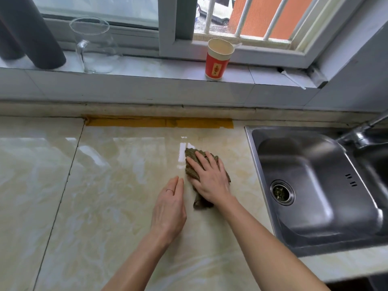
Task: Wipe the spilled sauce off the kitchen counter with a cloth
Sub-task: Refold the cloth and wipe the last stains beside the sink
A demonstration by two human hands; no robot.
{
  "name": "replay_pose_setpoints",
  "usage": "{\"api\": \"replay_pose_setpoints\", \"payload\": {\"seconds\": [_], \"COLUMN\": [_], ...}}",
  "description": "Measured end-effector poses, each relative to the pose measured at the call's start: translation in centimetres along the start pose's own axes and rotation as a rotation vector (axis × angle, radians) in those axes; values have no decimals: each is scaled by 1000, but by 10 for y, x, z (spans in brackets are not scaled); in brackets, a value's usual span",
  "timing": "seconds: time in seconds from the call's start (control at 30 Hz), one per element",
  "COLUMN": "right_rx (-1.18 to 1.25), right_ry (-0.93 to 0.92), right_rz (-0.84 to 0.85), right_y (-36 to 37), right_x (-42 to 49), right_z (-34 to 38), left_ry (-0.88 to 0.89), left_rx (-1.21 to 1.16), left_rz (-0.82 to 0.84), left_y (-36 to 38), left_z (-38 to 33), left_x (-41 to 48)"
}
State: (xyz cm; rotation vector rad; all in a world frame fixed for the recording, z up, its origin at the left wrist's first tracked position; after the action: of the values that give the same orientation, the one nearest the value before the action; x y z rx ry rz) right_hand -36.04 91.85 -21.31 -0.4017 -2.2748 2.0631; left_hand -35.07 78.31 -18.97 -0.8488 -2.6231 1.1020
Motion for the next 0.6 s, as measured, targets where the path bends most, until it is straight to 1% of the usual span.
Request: {"api": "replay_pose_setpoints", "payload": {"seconds": [0.13, 0.23, 0.3, 0.37, 0.47, 0.6], "right_rx": [9, 56, 65, 64, 66, 74], "right_ry": [152, 281, 351, 388, 433, 506], "right_rz": [41, 74, 76, 43, 22, 9], "right_y": [-2, 1, 4, 7, 15, 24], "right_x": [42, 45, 28, 3, -43, -100], "right_z": [-43, -77, -87, -87, -81, -77], "left_ry": [-18, 12, 31, 44, 16, -2], "left_rx": [68, 130, 146, 145, 137, 139], "left_rz": [70, 95, 88, 77, 117, 115], "left_y": [2, 7, 9, 7, 5, 4], "left_z": [0, -3, -2, -2, 2, -1], "left_x": [2, 0, -1, 0, 1, 1]}}
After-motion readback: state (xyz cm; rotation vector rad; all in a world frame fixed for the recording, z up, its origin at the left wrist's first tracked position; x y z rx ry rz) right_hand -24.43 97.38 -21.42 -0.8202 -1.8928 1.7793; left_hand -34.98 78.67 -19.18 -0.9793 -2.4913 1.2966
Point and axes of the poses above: each hand's wrist, its own x-axis towards the middle knuckle, its own y-axis out of the palm, z = x × y, the point moved 9 cm from there along x, towards the middle knuckle, and after that the axes turned 15 degrees about -x, right-handed, at the moved point
